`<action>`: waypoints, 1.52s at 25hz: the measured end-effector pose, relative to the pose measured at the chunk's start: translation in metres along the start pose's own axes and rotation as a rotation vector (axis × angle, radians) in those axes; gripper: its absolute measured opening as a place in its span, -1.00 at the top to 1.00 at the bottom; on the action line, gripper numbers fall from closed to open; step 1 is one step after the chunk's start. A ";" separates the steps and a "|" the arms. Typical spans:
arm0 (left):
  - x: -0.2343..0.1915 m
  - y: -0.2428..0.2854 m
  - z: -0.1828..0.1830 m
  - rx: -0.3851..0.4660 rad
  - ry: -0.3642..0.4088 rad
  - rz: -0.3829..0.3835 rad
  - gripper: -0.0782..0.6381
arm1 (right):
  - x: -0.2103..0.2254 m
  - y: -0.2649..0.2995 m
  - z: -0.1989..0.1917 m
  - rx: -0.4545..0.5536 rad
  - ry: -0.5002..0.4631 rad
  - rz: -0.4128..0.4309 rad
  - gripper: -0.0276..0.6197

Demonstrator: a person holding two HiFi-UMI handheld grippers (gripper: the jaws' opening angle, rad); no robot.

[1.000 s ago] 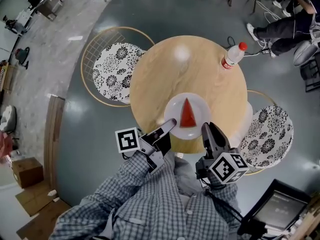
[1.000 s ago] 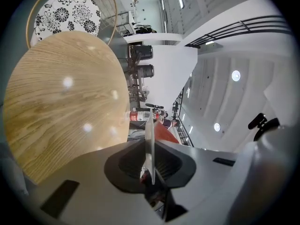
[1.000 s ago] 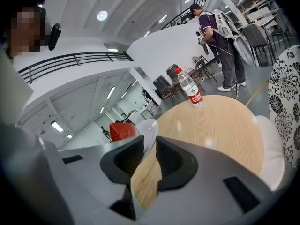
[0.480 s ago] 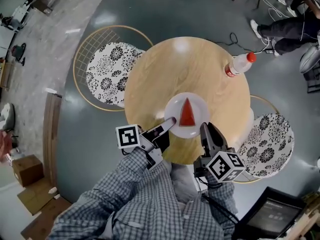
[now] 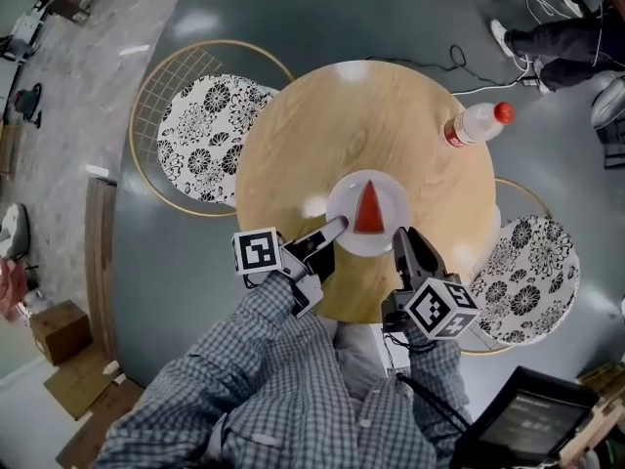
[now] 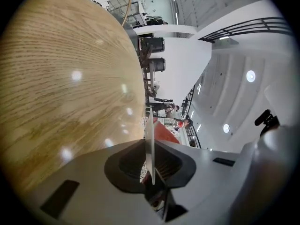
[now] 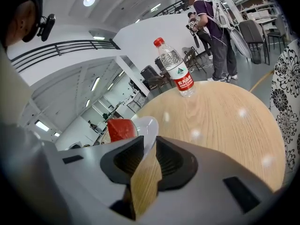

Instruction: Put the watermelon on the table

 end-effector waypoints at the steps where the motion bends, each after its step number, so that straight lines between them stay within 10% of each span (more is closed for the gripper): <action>1: -0.002 0.002 0.002 -0.001 -0.001 -0.002 0.67 | 0.001 0.003 0.000 0.000 0.002 -0.004 0.64; 38: -0.053 0.028 0.032 -0.034 -0.039 0.161 0.68 | 0.038 0.058 -0.004 -0.054 0.128 -0.100 0.64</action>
Point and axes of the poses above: the fingertips, and each gripper's own axes: y forward along the fingers, x to its right, z out of its top, the point moved 7 cm from there along -y, backward along the fingers, and after that the axes turned 3 degrees about y, right-handed, at the moved point
